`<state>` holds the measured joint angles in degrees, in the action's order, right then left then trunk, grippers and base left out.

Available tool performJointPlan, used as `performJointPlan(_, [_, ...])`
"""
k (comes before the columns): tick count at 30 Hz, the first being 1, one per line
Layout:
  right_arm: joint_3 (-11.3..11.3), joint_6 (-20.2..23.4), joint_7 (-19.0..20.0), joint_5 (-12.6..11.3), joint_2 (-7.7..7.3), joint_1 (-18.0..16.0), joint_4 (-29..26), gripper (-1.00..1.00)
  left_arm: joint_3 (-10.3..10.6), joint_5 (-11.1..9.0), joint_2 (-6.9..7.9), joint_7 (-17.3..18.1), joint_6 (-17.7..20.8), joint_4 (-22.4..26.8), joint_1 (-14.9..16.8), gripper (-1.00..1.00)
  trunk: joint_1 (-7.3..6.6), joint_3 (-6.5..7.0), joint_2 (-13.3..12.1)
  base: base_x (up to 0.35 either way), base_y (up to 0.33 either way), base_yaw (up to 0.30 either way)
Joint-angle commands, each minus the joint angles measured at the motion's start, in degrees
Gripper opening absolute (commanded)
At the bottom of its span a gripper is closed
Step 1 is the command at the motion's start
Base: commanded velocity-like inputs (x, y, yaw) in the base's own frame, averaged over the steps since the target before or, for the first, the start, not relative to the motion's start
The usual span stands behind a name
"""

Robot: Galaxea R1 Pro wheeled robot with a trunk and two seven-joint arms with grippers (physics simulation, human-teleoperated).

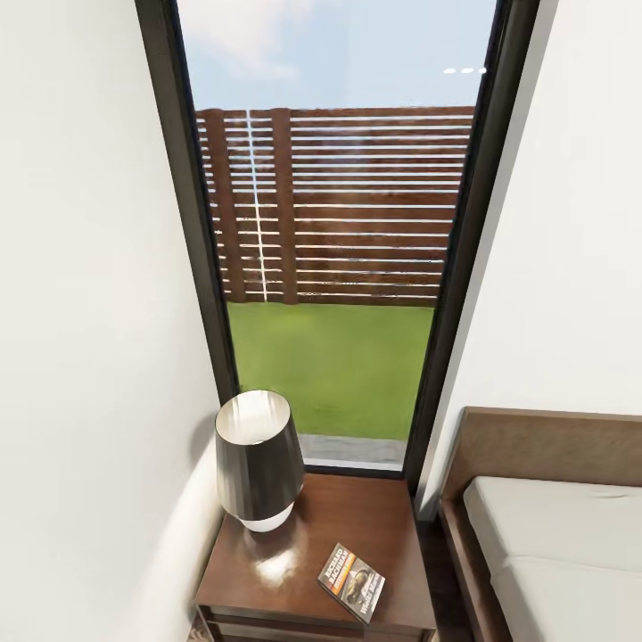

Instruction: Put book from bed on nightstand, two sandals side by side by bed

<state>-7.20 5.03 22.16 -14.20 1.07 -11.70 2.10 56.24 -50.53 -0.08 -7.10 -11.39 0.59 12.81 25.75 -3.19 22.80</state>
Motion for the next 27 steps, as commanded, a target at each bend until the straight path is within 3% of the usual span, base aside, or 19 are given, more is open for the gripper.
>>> performJointPlan(1, [-0.4, 0.2, 0.2, -0.3, -0.02, -0.1, 0.1, 1.0, 0.5, -0.3, -0.01, -0.3, -0.1, 0.0, 0.0, 1.0, 0.03, -0.13, 0.1, 0.0, 0.0, 0.0])
performJointPlan(27, [-0.4, 0.2, 0.2, -0.3, -0.02, -0.1, 0.1, 1.0, 0.6, 0.0, -0.01, 0.1, -0.4, 0.2, 0.0, 1.0, 0.03, -0.13, 0.1, 0.0, 0.0, 0.0])
